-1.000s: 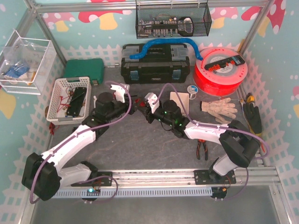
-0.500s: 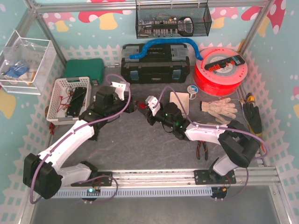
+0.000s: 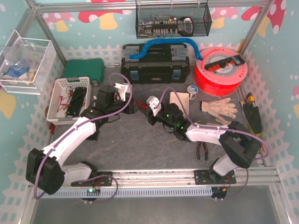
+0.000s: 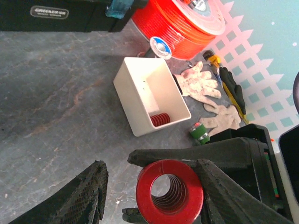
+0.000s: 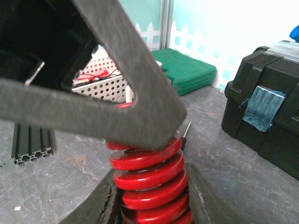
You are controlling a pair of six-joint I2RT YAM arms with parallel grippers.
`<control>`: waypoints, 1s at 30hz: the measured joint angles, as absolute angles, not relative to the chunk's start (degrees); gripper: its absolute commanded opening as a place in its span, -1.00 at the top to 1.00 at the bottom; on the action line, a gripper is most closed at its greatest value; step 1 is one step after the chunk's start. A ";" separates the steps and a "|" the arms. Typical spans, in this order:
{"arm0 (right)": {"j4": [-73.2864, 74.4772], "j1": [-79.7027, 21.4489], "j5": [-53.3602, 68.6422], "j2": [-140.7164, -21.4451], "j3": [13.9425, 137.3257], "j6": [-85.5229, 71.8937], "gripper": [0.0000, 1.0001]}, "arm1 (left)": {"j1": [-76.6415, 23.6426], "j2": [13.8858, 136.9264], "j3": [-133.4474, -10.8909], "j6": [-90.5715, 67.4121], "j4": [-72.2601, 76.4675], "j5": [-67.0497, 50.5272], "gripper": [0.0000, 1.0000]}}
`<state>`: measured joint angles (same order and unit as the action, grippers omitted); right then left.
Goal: Install the large spring
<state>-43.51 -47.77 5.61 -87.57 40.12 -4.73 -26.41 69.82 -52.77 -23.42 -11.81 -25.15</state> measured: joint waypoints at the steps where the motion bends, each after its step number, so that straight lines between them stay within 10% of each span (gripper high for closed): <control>1: -43.79 -47.77 5.61 -87.57 40.12 -4.73 1.00 | -26.41 70.13 -52.77 -23.42 -11.79 -25.69 -0.07; 6: -44.38 -47.79 5.61 -87.57 40.12 -4.73 1.00 | -26.41 70.63 -52.77 -23.42 -11.77 -27.05 0.15; 11: -44.31 -47.79 5.80 -87.81 40.12 -4.73 0.76 | -26.55 70.65 -52.77 -23.38 -11.16 -27.88 1.00; 17: -43.86 -47.79 6.28 -87.77 40.12 -5.06 -0.53 | -25.39 70.63 -52.77 -23.07 -11.09 -27.94 1.00; 23: -37.08 -48.12 5.48 -81.76 38.26 -5.48 -0.96 | -16.78 70.61 -54.24 -21.56 -13.96 -14.72 1.00; 30: -29.76 -48.10 2.37 -68.66 33.45 -5.39 -0.97 | -9.30 72.23 -56.07 -20.34 -14.85 4.54 1.00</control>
<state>-29.76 -48.10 2.37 -68.66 33.45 -5.39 -9.30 72.23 -56.07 -20.34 -14.85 4.54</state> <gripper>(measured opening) 0.985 0.259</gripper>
